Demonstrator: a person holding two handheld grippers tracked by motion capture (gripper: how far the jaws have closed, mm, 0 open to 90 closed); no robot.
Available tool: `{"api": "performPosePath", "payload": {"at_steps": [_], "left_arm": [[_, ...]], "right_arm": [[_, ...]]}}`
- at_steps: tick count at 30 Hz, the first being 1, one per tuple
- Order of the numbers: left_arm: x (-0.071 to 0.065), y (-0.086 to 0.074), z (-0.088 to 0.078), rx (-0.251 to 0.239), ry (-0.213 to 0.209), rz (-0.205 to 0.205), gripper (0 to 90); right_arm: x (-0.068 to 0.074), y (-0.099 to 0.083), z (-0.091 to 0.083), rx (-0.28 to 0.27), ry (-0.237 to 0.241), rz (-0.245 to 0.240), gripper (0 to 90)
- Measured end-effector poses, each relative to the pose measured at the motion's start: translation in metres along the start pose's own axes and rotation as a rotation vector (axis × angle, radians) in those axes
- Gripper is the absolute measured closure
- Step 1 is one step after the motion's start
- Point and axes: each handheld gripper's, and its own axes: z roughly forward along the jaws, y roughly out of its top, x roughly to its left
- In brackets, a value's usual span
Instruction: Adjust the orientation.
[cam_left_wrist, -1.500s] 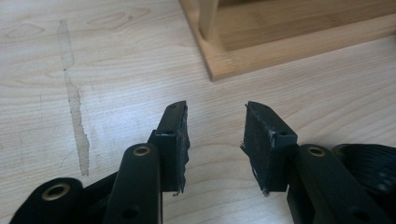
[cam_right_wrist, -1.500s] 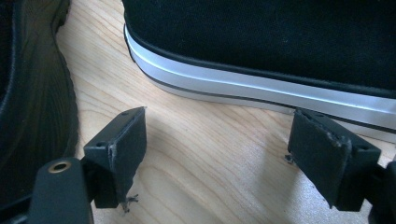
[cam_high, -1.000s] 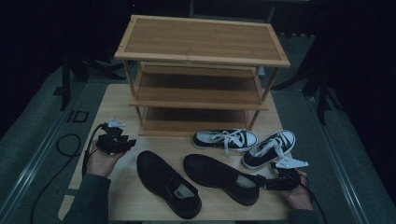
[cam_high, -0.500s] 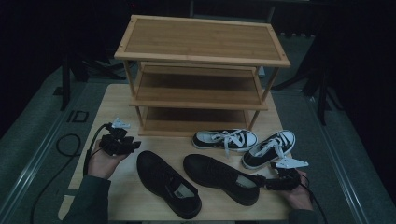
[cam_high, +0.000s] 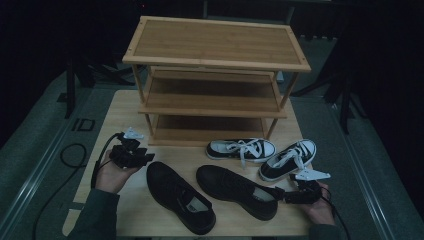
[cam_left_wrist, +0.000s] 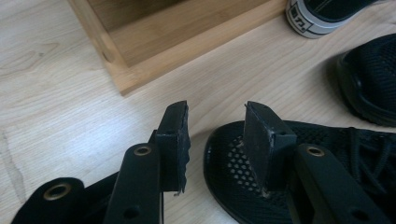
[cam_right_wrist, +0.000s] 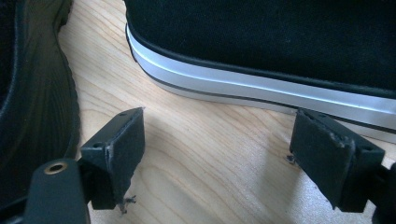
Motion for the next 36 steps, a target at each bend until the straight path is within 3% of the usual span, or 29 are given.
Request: {"api": "performPosePath", "payload": {"at_steps": [29,36], "left_arm": [[-0.018,0.005,-0.003,0.016,-0.046,0.058,59.5],[-0.023,0.006,-0.005,0.014,-0.065,0.082,64.6]], "right_arm": [[0.0,0.0,0.0,0.001,-0.001,0.001,17.9],[0.0,0.0,0.0,0.001,-0.001,0.0,17.9]]}}
